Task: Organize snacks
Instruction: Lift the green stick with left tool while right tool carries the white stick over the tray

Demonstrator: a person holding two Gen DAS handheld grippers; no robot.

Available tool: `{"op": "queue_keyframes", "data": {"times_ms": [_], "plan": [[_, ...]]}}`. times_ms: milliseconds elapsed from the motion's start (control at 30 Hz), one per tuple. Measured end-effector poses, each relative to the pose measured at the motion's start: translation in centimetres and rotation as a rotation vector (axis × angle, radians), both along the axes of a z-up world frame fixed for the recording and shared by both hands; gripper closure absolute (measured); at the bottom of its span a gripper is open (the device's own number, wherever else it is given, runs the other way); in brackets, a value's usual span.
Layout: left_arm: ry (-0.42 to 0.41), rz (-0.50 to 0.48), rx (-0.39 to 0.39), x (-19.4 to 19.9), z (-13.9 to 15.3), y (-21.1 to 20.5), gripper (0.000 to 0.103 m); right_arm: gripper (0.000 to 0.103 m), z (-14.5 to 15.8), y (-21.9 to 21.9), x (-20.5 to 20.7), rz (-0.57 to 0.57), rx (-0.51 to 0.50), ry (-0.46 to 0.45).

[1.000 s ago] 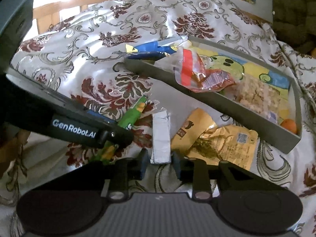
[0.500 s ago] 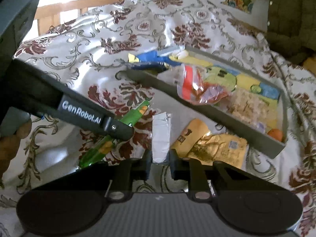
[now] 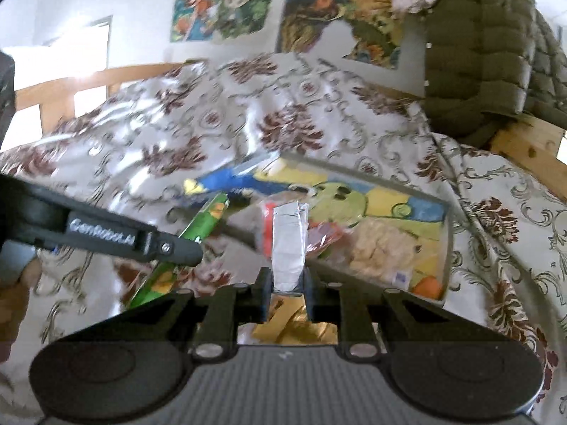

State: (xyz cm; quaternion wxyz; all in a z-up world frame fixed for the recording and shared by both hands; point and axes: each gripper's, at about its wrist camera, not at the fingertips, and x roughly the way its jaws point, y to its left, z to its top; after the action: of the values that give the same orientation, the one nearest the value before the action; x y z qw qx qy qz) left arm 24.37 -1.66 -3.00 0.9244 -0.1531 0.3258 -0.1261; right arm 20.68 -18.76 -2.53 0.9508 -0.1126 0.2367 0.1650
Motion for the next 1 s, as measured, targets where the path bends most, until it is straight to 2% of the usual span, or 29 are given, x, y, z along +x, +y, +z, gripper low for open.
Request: {"op": "queue_keyframes", "data": {"times_ms": [200, 400, 700, 1000], "plan": [[-0.075, -0.038, 0.024, 2.6, 2.0, -1.8, 0.083, 0.082, 0.2, -1.9, 2.7, -0.053, 0.066, -0.001], [-0.093, -0.070, -0.017, 7.8, 2.9, -5.0, 0.083, 0.082, -0.4, -4.9, 4.8, -0.148, 0.118, 0.015], [-0.049, -0.102, 0.001, 14.1, 1.3, -9.5, 0.083, 0.082, -0.9, -8.2, 7.5, -0.257, 0.146, 0.011], [-0.029, -0.095, 0.052, 16.0, -0.7, -11.0, 0.083, 0.081, -1.3, -8.6, 9.2, -0.264, 0.139, 0.034]]}}
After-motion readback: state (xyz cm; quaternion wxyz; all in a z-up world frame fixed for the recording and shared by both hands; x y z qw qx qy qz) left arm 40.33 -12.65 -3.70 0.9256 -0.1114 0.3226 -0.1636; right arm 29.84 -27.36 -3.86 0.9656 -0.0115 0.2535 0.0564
